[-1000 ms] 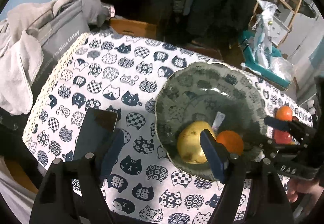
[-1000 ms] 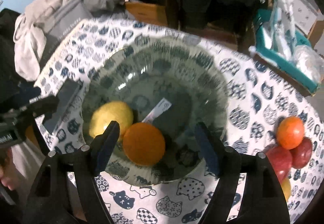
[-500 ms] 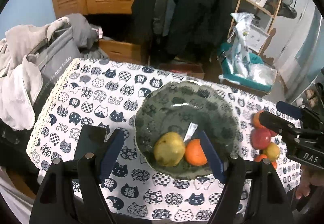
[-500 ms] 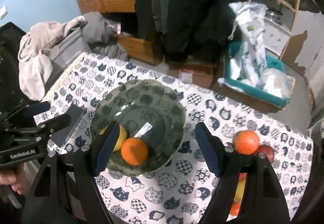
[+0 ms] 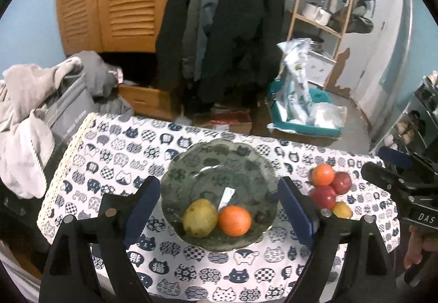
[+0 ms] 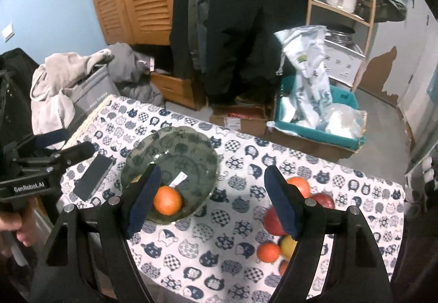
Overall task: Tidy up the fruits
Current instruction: 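Withdraw both tools up from the bowl toward the fruit cluster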
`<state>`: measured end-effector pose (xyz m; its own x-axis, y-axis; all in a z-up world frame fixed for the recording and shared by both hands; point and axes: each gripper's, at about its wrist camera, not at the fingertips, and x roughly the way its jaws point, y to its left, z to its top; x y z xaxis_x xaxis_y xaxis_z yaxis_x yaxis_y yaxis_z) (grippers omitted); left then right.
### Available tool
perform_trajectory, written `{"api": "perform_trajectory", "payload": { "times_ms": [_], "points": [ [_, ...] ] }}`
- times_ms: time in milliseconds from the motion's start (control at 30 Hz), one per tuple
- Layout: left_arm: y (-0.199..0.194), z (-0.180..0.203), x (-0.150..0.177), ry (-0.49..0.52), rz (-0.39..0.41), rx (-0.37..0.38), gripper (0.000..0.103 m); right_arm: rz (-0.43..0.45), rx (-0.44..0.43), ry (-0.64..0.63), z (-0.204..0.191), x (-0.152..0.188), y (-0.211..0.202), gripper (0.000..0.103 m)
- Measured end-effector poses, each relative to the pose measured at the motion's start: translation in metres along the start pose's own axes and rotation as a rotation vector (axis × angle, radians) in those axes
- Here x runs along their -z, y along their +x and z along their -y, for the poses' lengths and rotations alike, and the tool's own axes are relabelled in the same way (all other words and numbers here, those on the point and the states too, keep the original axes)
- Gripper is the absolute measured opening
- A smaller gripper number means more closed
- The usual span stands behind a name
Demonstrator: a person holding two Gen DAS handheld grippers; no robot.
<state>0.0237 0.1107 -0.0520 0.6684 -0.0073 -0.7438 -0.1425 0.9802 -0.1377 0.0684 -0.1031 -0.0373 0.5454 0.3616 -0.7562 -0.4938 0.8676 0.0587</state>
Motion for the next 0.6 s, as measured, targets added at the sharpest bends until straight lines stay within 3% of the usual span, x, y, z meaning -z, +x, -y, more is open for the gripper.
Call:
{"api": "perform_trajectory", "payload": {
  "times_ms": [600],
  "points": [
    [-0.022,0.073,-0.005,0.132,0.059,0.072,0.102,0.052,0.089,0.077,0.061,0.023,-0.057,0.085]
  ]
}}
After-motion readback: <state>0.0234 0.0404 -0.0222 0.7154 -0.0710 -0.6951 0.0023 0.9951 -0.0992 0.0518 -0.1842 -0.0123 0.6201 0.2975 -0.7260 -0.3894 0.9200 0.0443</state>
